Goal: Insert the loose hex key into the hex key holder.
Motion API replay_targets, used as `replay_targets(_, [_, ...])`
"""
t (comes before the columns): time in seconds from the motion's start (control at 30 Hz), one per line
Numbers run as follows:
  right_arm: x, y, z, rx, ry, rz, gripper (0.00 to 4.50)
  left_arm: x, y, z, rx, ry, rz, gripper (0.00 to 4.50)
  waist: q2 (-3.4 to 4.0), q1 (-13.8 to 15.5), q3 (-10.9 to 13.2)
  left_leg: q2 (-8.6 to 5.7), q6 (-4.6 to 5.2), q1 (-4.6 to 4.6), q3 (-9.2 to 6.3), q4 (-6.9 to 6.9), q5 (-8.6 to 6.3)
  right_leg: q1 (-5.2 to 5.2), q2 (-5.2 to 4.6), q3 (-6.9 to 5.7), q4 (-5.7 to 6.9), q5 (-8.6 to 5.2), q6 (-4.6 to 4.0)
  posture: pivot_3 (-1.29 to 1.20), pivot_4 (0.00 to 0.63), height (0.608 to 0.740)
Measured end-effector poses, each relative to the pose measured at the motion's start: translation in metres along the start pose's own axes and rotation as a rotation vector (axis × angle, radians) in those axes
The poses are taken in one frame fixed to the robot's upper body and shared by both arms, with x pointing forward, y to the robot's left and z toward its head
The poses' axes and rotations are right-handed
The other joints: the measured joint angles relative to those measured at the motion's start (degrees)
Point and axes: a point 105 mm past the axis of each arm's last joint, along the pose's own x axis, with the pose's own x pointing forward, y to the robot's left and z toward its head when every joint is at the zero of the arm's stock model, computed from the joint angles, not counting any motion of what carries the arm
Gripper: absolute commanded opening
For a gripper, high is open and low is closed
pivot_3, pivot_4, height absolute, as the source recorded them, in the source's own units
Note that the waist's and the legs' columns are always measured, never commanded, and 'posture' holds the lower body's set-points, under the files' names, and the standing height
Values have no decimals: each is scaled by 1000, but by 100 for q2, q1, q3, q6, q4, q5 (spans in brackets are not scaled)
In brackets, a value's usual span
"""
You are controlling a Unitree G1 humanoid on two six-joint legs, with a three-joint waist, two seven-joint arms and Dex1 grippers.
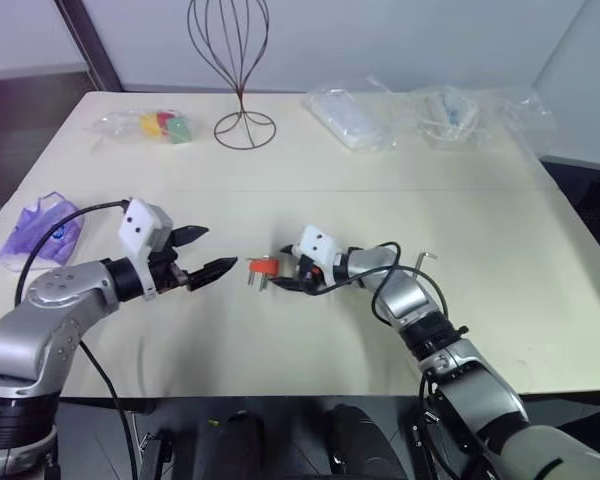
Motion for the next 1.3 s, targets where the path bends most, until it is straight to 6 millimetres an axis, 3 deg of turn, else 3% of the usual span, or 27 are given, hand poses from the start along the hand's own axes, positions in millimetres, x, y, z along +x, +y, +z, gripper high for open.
replay_targets(0.27, [8, 0, 3, 14, 0, 43, 3557, 0, 0, 1, 6, -13, 3, 4423, 0, -22, 0, 1, 0, 1, 0, 0, 0, 0, 1, 0, 2, 0, 0, 0, 150, 740])
replay_targets(0.43, [14, 1, 3, 4, -3, 60, 1226, 0, 0, -3, 0, -12, 9, 4453, 0, -58, 0, 1, 0, 1, -1, 0, 0, 0, 0, 0, 3, 0, 0, 0, 150, 740])
replay_targets(0.47, [14, 0, 3, -5, -3, 59, 946, -1, 0, -5, -4, -8, 11, 4453, 0, -60, 0, 0, 0, 1, -1, 0, 0, 0, 0, 0, 3, 0, 0, 0, 150, 740])
replay_targets(0.6, [14, -1, 3, -24, -8, 55, 957, -1, 0, -8, -7, 0, 15, 4453, 0, -60, 0, 0, 0, 1, -3, 0, 0, 0, -1, -1, 4, 1, 0, 0, 150, 740])
replay_targets(0.7, [11, -10, 6, -142, -6, -28, 957, -1, 0, -7, -5, -2, 13, 4453, 1, -54, 0, 0, 0, 1, -4, 0, 0, 0, -3, -1, 5, 0, 0, 0, 150, 740])
replay_targets(0.83, [-19, -46, 18, -430, -5, -280, 957, 2, 2, -3, -3, -17, -6, 4453, 1, 8, 0, -7, -2, -4, 1, 1, 1, -7, -9, 0, 3, 0, 0, 0, 150, 740])
replay_targets(0.9, [-33, -55, 30, -547, -26, -349, 957, 5, 3, 1, 0, -27, -21, 4453, 1, 3, 0, -6, -2, -4, 1, 1, 1, -7, -8, 0, 3, 1, 0, 0, 150, 740])
replay_targets(1.1, [-65, -51, 70, -991, -101, -424, 957, 22, -3, 34, -10, -134, -135, 4453, 1, 3, 0, -6, -2, -6, 4, 0, 1, -11, -4, 1, 6, 1, 1, 0, 150, 740])
replay_targets(1.3, [-84, -33, 92, -1325, -181, -388, 957, 35, -12, 50, -26, -158, -278, 4453, 1, -5, 0, -7, -2, -5, 7, 1, 1, -10, 0, 3, 6, 1, 1, 0, 150, 740])
